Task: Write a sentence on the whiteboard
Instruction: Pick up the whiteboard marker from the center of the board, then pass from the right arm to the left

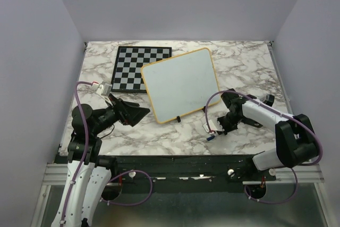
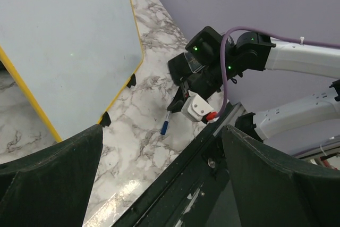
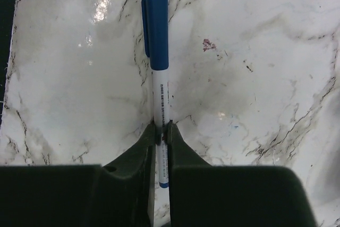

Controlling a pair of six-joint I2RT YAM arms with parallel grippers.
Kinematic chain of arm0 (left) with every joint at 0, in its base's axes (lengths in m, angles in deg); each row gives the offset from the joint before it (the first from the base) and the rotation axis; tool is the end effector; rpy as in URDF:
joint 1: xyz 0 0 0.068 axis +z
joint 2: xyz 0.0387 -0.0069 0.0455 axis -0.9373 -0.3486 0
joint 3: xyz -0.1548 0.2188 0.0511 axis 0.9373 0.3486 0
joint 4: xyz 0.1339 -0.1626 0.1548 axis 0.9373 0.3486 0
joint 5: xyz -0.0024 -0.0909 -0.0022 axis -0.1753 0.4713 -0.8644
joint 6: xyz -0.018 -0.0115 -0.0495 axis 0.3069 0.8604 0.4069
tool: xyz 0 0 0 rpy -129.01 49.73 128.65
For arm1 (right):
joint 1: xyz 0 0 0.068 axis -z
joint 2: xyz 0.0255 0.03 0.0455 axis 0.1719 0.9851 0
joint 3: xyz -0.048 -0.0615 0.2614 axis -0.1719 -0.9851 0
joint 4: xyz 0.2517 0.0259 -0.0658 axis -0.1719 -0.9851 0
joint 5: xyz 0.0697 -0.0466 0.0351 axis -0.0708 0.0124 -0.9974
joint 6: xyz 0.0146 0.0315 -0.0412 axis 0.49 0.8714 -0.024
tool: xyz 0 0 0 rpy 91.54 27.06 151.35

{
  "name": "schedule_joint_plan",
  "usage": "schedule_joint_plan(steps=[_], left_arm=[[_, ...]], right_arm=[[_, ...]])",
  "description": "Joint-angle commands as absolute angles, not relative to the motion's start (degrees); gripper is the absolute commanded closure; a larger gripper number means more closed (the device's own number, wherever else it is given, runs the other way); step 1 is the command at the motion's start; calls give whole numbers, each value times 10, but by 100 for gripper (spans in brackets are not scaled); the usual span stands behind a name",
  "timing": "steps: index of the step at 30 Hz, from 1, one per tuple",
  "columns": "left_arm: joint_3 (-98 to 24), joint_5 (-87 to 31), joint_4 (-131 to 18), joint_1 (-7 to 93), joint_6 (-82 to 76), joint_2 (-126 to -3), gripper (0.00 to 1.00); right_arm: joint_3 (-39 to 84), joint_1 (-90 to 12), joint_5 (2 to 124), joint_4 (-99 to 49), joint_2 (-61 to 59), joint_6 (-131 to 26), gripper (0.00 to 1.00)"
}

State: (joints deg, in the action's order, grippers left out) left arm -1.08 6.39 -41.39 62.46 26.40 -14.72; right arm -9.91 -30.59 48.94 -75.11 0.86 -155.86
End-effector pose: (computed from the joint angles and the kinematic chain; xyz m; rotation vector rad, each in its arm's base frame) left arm 0.1087 -0.0378 0.3280 0.1069 1.7463 -1.2203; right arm 0.1957 0.0878 0.1582 -2.4608 1.4931 0.4317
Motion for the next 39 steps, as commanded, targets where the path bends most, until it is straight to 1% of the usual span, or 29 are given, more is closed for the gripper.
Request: schedule_joint_plan(steps=[1,4,7,8,12,15,18,20,25,29,32,35,39], left_arm=[[-1,103,-429,617,279,-155,2],[6,102,-433,588,275,-162,2],[6,75,-420,544,258,-172,2],[2,45,-413,503,251,-178,2],[-7,-17,-413,402,250,-225,5],[-7,-45,-444,336,257,-284,6],[-1,-42,-494,296,271,-357,4],[3,-34,-562,281,287,-415,4],[-55,-35,-606,215,284,-562,4],[-101,-24,-626,191,285,-646,5],[-132,-21,-628,181,284,-692,7],[-157,-15,-631,171,285,-723,12],[-190,-5,-612,156,276,-759,27]], right_arm=[[-129,-309,518,-726,26,-1529,90],[-128,-309,501,-724,11,-1492,95],[-129,-309,471,-729,-9,-1462,97],[-129,-309,456,-730,-27,-1449,97],[-127,-309,423,-742,-80,-1424,98],[-124,-309,404,-745,-128,-1410,98],[-127,-309,390,-739,-177,-1401,99],[-125,-309,377,-740,-198,-1399,99],[-112,-309,345,-742,-264,-1389,99],[-94,-312,310,-761,-278,-1393,99],[-90,-313,307,-764,-284,-1396,99],[-90,-316,306,-763,-285,-1398,99],[-85,-317,301,-759,-292,-1390,99]])
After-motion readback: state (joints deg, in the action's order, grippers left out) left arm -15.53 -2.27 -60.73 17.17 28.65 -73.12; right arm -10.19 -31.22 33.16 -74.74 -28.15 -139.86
